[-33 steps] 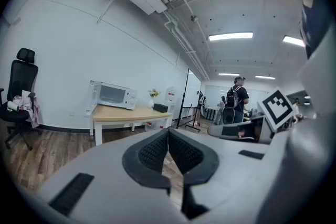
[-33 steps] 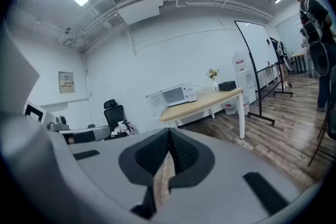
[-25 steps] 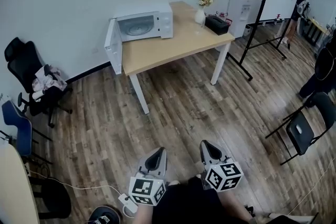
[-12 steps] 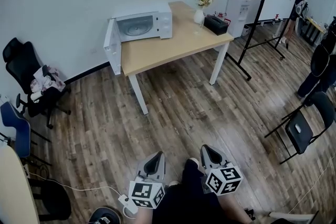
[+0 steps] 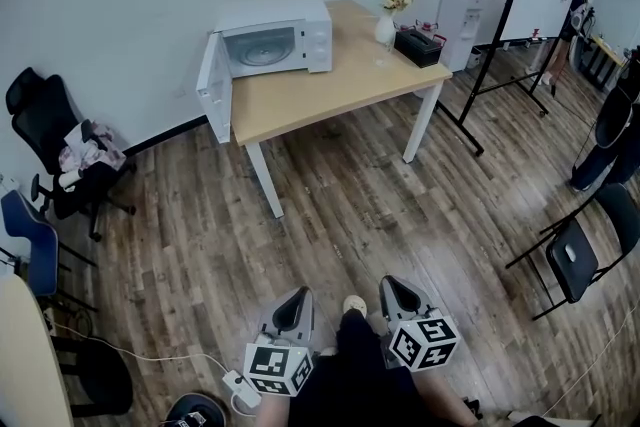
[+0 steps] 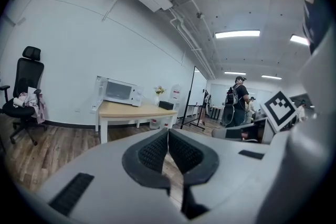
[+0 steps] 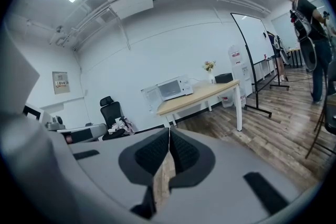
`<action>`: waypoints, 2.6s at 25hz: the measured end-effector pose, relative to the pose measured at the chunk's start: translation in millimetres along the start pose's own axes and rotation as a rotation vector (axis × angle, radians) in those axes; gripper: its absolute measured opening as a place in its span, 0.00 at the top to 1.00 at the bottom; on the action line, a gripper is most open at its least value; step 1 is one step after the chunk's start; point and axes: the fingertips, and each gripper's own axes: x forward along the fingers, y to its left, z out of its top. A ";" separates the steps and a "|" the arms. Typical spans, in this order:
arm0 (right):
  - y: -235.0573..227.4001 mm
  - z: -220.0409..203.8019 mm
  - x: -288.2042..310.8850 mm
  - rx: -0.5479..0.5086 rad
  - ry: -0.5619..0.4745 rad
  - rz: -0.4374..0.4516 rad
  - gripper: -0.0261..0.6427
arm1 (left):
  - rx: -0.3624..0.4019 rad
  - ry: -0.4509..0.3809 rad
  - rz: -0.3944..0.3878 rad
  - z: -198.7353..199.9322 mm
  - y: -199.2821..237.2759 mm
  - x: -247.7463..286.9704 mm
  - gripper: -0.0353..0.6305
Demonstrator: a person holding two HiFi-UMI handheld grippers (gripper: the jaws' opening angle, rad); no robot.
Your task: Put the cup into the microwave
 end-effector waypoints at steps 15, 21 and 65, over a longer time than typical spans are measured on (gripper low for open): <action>-49.7 53.2 90.9 -0.010 0.031 0.045 0.97 | -0.011 -0.010 0.035 35.3 29.1 105.8 0.94; -74.1 72.2 132.1 -0.008 0.034 0.066 0.97 | -0.017 -0.025 0.056 45.9 42.0 150.5 0.94; -138.1 111.2 208.4 0.032 0.052 0.085 0.97 | -0.092 -0.022 0.115 56.1 66.2 252.4 0.94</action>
